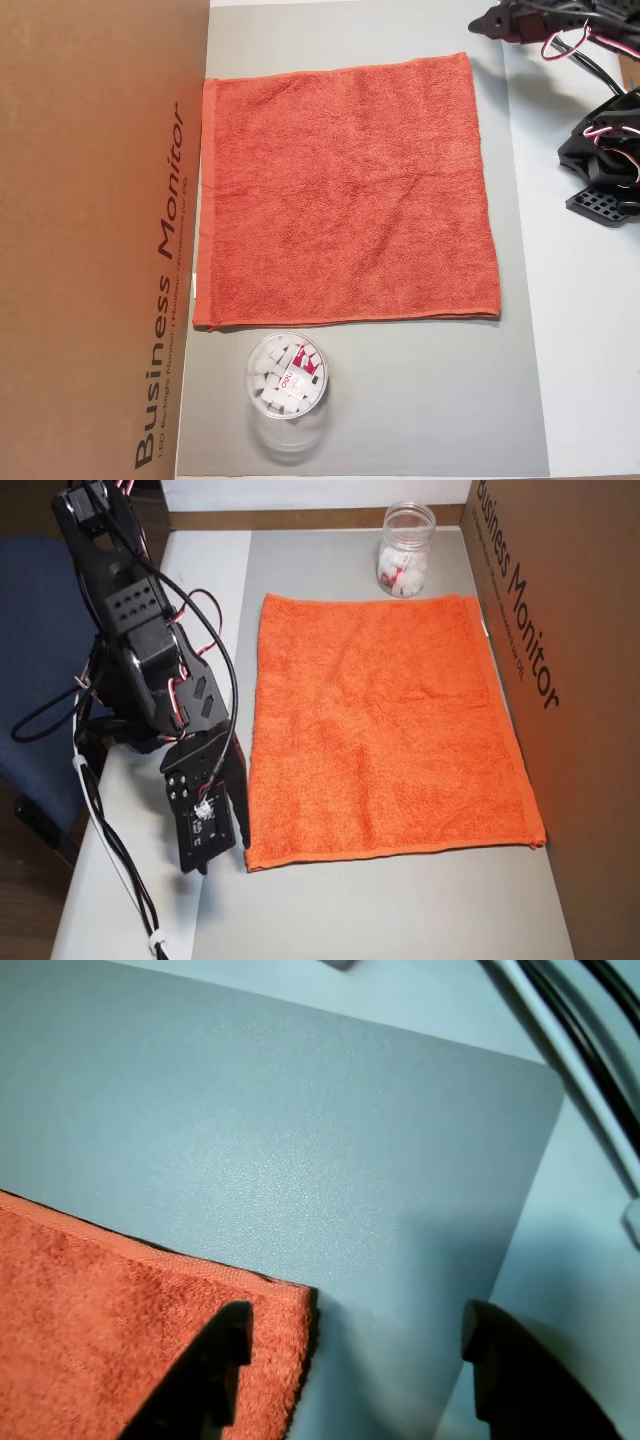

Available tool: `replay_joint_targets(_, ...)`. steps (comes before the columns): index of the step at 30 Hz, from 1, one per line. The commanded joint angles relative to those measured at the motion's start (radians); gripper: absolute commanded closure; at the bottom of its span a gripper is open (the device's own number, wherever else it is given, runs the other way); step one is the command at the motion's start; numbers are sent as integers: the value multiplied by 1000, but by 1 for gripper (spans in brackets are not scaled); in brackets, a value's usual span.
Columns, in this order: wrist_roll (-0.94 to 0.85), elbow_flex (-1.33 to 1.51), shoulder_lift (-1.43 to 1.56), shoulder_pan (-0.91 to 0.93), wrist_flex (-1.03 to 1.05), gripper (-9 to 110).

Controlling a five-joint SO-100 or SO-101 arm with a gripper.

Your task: Fold the blanket.

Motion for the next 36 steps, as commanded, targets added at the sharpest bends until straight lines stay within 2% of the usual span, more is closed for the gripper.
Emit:
replay_joint_targets(1, -6, 48, 3, -6, -92, 80)
replay_joint_targets(21, -6, 337, 2, -133, -448, 80)
replay_joint_targets(36, -8, 267, -184, -147, -457, 80)
